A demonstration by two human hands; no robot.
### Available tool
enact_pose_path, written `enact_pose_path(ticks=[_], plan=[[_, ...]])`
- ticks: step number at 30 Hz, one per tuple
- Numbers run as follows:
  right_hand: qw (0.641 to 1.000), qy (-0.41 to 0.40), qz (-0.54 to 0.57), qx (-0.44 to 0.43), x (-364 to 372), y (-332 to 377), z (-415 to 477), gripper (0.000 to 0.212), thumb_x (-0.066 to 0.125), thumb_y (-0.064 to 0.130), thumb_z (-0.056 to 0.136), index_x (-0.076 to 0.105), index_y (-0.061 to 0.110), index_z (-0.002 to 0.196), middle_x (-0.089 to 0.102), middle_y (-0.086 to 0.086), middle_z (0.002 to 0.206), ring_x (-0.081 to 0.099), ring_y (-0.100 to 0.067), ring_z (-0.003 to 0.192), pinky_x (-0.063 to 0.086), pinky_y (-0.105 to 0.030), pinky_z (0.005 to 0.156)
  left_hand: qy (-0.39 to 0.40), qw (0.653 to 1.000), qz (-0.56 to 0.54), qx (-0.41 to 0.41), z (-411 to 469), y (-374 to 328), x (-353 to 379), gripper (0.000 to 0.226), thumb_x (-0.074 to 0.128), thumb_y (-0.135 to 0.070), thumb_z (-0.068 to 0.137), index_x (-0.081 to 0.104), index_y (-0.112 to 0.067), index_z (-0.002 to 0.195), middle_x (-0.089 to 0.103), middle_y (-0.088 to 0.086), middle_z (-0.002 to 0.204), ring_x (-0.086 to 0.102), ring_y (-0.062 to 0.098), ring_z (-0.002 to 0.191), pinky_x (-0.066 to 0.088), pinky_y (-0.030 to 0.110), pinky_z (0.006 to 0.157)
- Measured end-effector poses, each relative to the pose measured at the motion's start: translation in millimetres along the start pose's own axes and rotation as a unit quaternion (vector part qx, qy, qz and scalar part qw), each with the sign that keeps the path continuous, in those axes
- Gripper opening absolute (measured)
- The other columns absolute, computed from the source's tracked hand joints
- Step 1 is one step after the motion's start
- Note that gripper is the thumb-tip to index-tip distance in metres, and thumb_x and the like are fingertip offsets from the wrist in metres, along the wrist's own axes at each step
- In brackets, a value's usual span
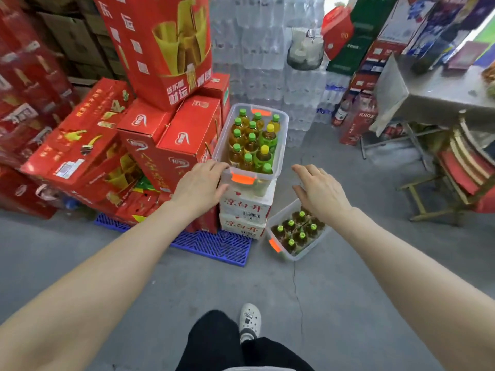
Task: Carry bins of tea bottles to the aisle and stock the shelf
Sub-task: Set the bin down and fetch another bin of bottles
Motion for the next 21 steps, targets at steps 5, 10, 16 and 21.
enact_pose_path(ticks=[5, 10, 16, 21], plan=[[0.999, 0.031, 0.014, 0.037, 28.0, -28.5, 100.8, 0.049, 0.055, 0.028, 0.096, 0.044, 0.017, 0.143, 0.059, -0.01, 0.125, 0.059, -0.034, 0.107, 0.048, -0.042, 0.082, 0.037, 0.999, -0.016, -0.022, 96.0, 42.3, 23.6, 0.054, 0.059, -0.033, 0.096, 0.043, -0.015, 0.144, 0.05, 0.005, 0.139, 0.047, 0.028, 0.126, 0.044, 0.042, 0.102], [0.991, 0.044, 0.051, 0.116, 56.3, -61.7, 167.1, 0.051, 0.054, 0.027, 0.098, 0.04, 0.016, 0.146, 0.056, -0.011, 0.129, 0.056, -0.034, 0.112, 0.048, -0.042, 0.084, 0.088, 0.995, -0.04, -0.034, 184.9, 68.1, 61.1, 0.057, 0.059, -0.034, 0.095, 0.041, -0.017, 0.146, 0.049, 0.008, 0.139, 0.047, 0.031, 0.126, 0.043, 0.043, 0.103], [0.973, 0.123, 0.081, 0.178, 110.4, -99.6, 223.9, 0.056, 0.052, 0.029, 0.098, 0.033, 0.013, 0.149, 0.051, -0.011, 0.136, 0.054, -0.033, 0.119, 0.047, -0.043, 0.09, 0.139, 0.987, -0.055, -0.052, 245.0, 81.1, 105.8, 0.056, 0.059, -0.034, 0.096, 0.039, -0.019, 0.146, 0.048, 0.005, 0.141, 0.045, 0.028, 0.13, 0.042, 0.042, 0.105], [0.937, 0.218, 0.149, 0.229, 174.1, -118.4, 269.6, 0.059, 0.051, 0.026, 0.099, 0.024, 0.01, 0.149, 0.047, -0.019, 0.138, 0.055, -0.044, 0.116, 0.046, -0.045, 0.089, 0.157, 0.979, -0.058, -0.116, 268.6, 98.3, 140.3, 0.056, 0.06, -0.034, 0.095, 0.041, -0.02, 0.145, 0.047, 0.004, 0.142, 0.046, 0.027, 0.129, 0.042, 0.041, 0.106]])
Point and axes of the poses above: each hand's wrist, its own z-axis towards the middle knuckle, its own x-axis out of the palm, y = z × x, the point moved 6 cm from there along z, towards the middle knuckle
